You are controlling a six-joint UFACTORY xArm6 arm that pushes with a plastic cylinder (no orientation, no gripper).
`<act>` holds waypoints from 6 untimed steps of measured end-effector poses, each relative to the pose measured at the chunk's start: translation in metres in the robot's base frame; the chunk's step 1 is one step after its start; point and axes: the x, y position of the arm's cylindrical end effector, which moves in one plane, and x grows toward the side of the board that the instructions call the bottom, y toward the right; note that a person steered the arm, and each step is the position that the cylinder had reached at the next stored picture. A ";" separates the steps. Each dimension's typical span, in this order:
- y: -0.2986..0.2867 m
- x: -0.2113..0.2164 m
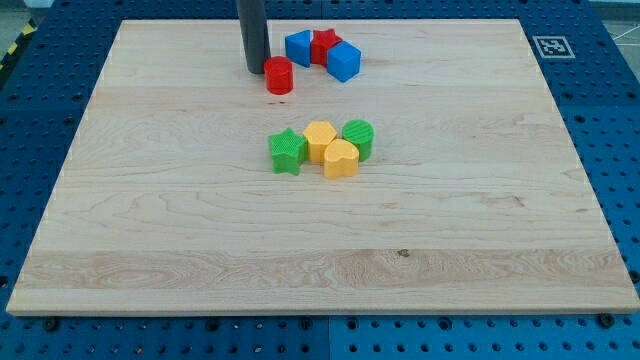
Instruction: Point at the red star
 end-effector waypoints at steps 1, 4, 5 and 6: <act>-0.001 -0.002; 0.031 -0.077; 0.042 -0.080; 0.077 -0.087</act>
